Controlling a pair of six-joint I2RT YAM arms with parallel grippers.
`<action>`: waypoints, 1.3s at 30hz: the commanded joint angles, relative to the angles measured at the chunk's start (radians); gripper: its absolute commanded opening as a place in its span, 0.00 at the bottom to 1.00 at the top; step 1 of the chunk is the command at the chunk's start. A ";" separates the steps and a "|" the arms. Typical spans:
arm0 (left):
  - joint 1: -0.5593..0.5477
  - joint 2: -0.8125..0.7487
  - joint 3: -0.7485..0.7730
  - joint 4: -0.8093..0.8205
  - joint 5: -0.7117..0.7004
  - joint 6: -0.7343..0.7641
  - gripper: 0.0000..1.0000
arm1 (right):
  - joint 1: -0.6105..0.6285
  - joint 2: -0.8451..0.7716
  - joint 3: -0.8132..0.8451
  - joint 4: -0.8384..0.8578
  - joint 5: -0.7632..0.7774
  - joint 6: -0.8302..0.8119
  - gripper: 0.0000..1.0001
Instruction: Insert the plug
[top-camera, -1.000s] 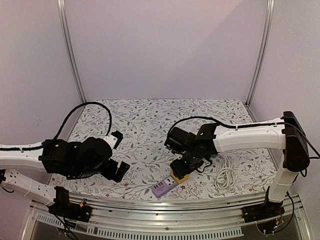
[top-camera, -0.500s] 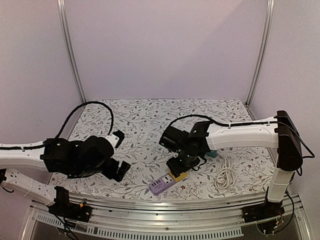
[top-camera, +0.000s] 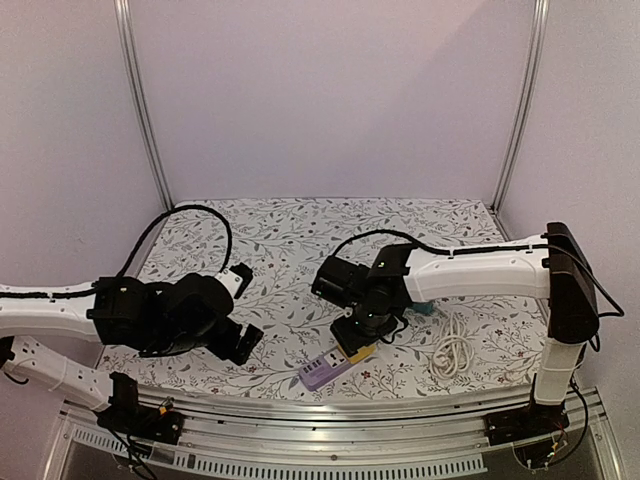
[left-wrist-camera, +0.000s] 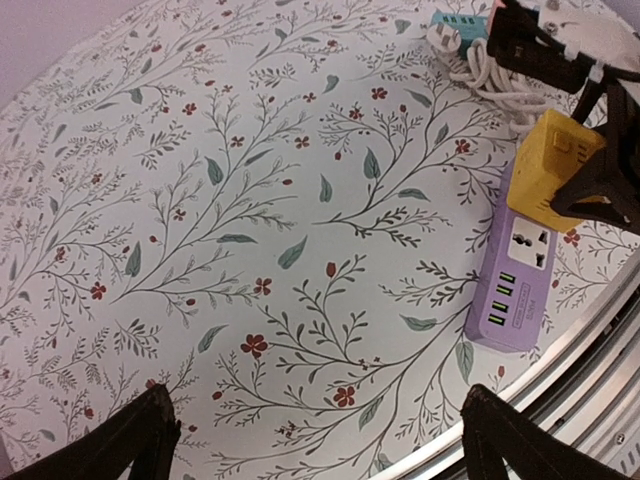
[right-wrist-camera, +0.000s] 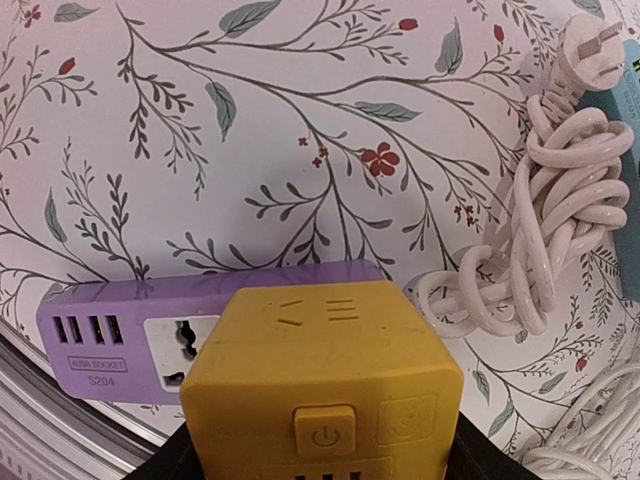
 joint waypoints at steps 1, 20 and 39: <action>0.020 0.022 0.026 0.020 0.012 0.014 1.00 | 0.020 0.320 -0.211 -0.083 -0.195 0.007 0.00; 0.046 0.030 0.054 0.018 0.045 0.076 1.00 | 0.020 0.054 0.165 -0.356 0.021 -0.041 0.72; 0.076 -0.002 0.091 -0.029 0.052 0.127 1.00 | -0.114 -0.017 0.441 -0.406 0.051 -0.087 0.99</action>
